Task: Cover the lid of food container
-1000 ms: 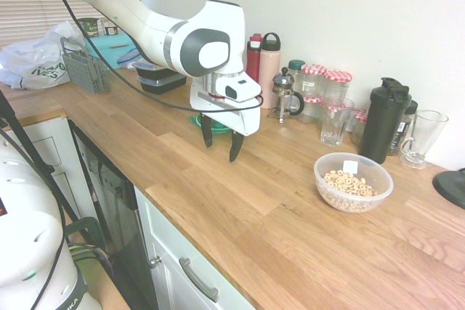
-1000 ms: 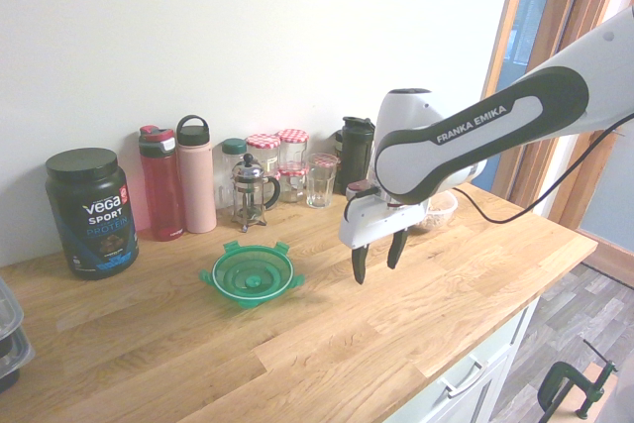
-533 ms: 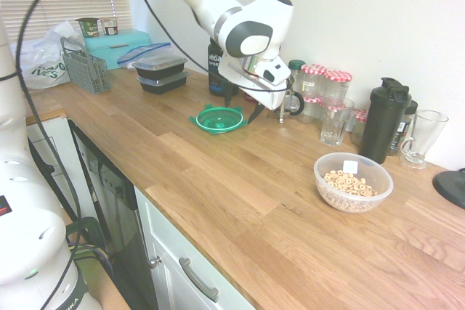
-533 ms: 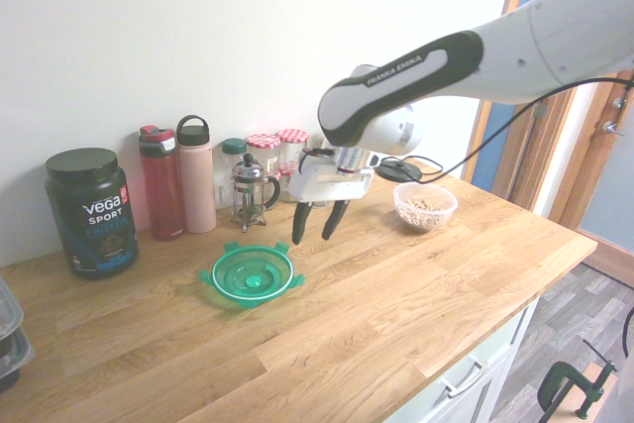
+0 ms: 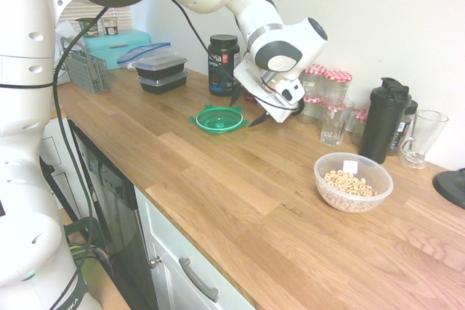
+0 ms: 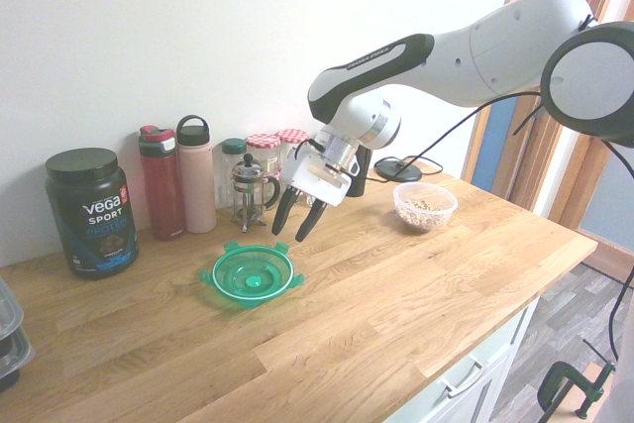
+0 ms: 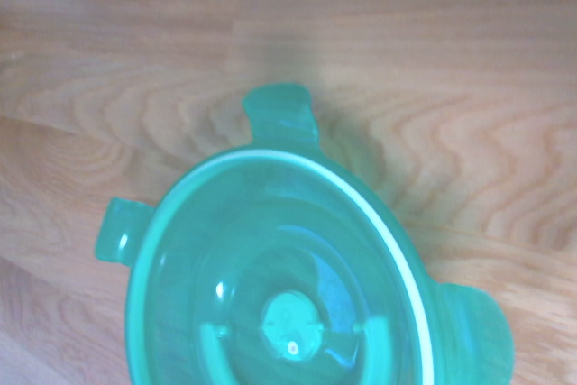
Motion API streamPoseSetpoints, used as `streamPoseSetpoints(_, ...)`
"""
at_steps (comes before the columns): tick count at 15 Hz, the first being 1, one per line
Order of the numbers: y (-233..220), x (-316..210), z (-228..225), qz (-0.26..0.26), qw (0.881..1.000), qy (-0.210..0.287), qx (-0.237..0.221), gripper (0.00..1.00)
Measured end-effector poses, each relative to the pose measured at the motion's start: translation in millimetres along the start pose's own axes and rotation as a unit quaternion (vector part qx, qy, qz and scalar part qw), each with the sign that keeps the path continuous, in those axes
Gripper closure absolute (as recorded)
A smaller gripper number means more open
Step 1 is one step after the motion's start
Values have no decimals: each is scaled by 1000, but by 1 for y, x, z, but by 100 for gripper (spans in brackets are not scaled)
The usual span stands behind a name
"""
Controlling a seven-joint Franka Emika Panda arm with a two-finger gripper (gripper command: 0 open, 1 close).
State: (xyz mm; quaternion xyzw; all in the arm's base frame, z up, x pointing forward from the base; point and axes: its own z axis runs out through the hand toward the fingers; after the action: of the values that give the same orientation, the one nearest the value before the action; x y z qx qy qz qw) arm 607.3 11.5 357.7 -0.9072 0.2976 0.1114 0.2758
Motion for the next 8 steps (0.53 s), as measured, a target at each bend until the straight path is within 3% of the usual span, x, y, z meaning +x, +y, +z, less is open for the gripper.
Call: streamPoseSetpoints(8, 9, 17, 39, 41, 997, -66, 31, 0)
